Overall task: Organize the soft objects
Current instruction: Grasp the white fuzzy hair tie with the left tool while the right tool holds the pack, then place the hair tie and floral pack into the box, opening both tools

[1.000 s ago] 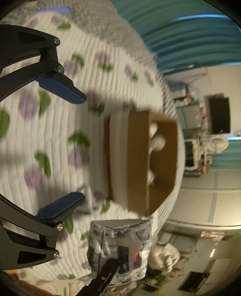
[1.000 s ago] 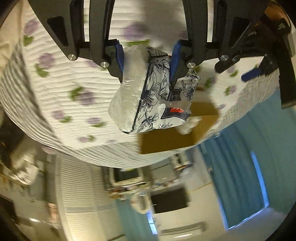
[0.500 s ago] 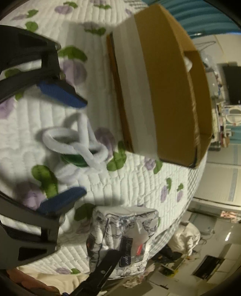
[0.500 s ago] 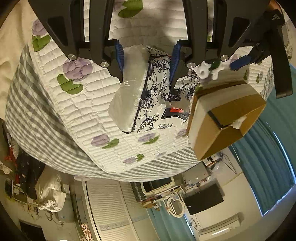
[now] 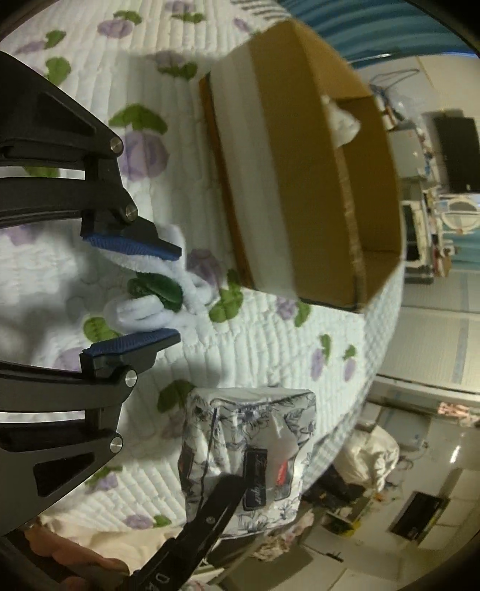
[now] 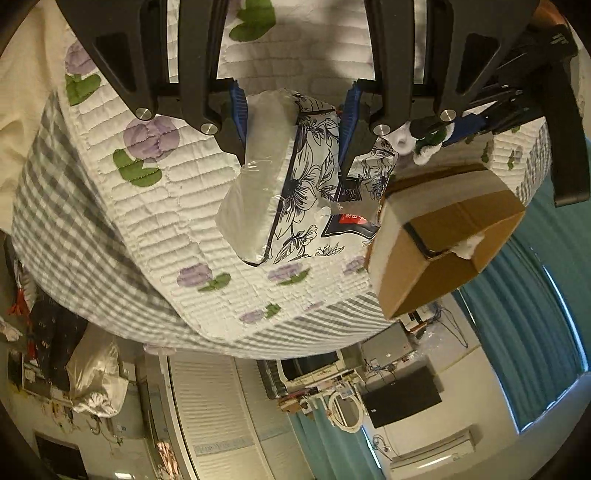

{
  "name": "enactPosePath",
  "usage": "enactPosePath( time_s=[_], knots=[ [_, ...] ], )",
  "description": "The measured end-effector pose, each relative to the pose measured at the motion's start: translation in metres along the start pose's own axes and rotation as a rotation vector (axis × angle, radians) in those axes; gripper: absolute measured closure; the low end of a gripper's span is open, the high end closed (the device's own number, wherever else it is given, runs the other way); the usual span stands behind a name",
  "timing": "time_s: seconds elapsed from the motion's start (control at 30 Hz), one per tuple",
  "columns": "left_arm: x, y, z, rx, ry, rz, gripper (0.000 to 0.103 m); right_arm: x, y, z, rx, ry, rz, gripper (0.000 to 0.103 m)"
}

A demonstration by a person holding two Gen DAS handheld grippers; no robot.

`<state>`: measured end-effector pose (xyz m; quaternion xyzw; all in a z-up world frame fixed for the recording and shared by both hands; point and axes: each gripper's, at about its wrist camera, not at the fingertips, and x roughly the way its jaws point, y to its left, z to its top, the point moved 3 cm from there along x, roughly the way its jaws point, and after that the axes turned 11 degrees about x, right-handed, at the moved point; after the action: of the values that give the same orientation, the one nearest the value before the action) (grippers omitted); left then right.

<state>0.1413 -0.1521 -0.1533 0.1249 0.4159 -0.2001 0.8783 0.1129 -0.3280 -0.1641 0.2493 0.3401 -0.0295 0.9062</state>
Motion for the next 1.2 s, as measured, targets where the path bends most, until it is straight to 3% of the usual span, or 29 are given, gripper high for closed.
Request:
enactPosePath(
  time_s=[0.47,0.67,0.93,1.2],
  knots=[
    [-0.116,0.023,0.034,0.048,-0.225,0.104,0.066,-0.081,0.073,0.022,-0.092,-0.130,0.094,0.062],
    [-0.142,0.055,0.063,0.054,-0.303,0.164,0.066,-0.082,0.123,0.053,-0.161,-0.163,0.150,0.062],
    [-0.107,0.102,0.103,0.058,-0.311,0.218,0.066,-0.016,0.189,0.094,-0.208,-0.133,0.198,0.062],
    [-0.026,0.145,0.116,0.046,-0.231,0.231,0.066,0.098,0.210,0.095,-0.165,0.028,0.231,0.062]
  ],
)
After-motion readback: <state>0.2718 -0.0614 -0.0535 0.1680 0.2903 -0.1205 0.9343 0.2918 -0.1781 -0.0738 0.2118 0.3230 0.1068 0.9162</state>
